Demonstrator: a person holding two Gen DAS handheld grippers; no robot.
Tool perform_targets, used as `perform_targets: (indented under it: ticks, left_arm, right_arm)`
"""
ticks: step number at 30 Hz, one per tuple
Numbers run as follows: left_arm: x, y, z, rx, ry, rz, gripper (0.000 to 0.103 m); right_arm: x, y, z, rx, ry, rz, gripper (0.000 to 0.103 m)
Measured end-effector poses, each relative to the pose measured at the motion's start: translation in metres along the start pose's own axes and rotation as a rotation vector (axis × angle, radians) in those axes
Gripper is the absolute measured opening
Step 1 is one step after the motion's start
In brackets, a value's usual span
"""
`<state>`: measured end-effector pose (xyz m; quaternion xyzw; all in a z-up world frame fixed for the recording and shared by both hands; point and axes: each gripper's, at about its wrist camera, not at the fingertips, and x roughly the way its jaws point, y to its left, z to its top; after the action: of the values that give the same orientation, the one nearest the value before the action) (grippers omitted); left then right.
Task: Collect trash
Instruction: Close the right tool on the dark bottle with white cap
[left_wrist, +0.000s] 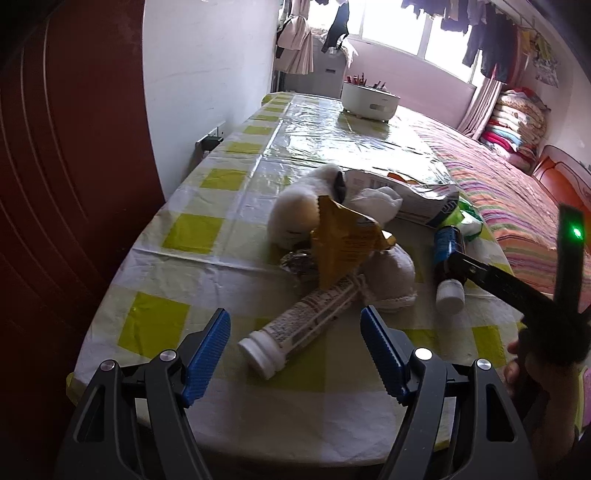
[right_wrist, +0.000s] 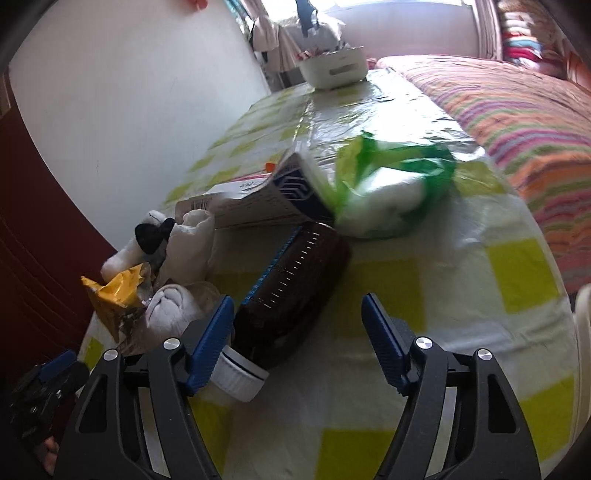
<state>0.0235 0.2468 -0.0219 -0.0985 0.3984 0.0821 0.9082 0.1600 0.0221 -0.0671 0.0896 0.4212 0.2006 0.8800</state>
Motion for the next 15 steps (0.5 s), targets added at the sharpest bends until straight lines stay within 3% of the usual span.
perform_targets:
  ticks: [5,15]
  left_arm:
    - [0.0,0.005,0.0,-0.011,0.003,0.001,0.071]
    - [0.005,0.0,0.0,0.008,0.026,0.006,0.071]
  right_arm:
    - [0.021,0.006,0.006,0.025,0.059,0.039,0.065]
    - [0.028,0.002,0.016,0.088,0.054,0.109,0.053]
